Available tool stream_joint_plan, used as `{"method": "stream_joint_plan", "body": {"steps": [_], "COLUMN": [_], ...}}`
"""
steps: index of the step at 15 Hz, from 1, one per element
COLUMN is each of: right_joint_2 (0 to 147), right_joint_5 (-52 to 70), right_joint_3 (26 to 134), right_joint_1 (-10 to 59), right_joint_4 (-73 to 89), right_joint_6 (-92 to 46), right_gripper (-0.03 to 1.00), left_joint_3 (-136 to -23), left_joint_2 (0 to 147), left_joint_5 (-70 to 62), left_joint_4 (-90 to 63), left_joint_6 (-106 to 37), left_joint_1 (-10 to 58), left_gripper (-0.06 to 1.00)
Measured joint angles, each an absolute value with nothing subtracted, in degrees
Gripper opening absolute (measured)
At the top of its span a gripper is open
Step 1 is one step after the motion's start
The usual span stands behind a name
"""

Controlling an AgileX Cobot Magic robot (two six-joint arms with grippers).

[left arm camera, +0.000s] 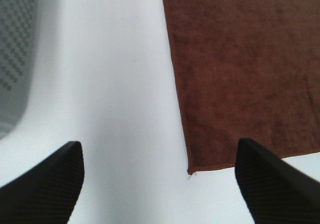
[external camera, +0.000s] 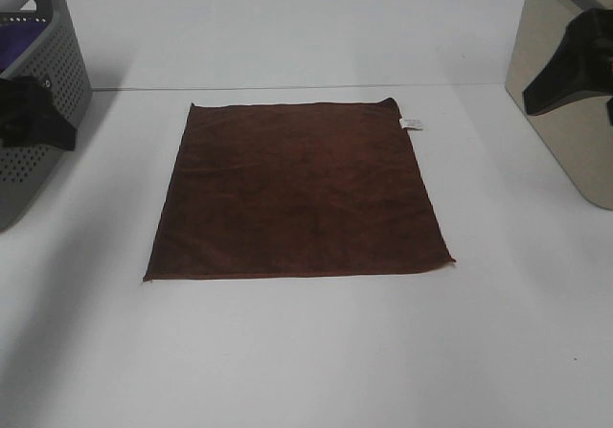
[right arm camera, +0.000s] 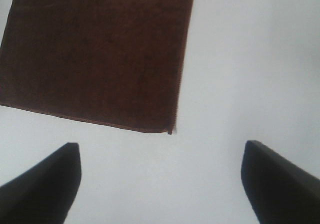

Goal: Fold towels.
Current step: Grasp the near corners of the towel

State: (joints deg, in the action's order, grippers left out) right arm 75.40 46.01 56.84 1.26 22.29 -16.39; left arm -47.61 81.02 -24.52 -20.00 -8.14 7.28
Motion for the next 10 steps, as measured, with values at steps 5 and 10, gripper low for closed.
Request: {"method": "stream_joint_plan", "body": {"steps": [5, 10], "right_joint_2": [93.4, 103.4], "right_joint_5": [46.0, 46.4], "right_joint_3": [59.5, 63.7], "right_joint_1": [1.3, 0.6], "right_joint_4": [32.2, 34.3], "right_joint_6": [-22.2, -24.9], "right_gripper": [0.81, 0.76], "left_joint_3": [-50.0, -50.0], "left_joint_2": [96.0, 105.2], "left_joint_5": [-23.6, -22.1], "left_joint_4": [-24.9, -30.5], "left_joint_6": [-5.7, -6.2], "left_joint_1": [10.1, 10.1], "left_gripper": [0.77, 0.77]}}
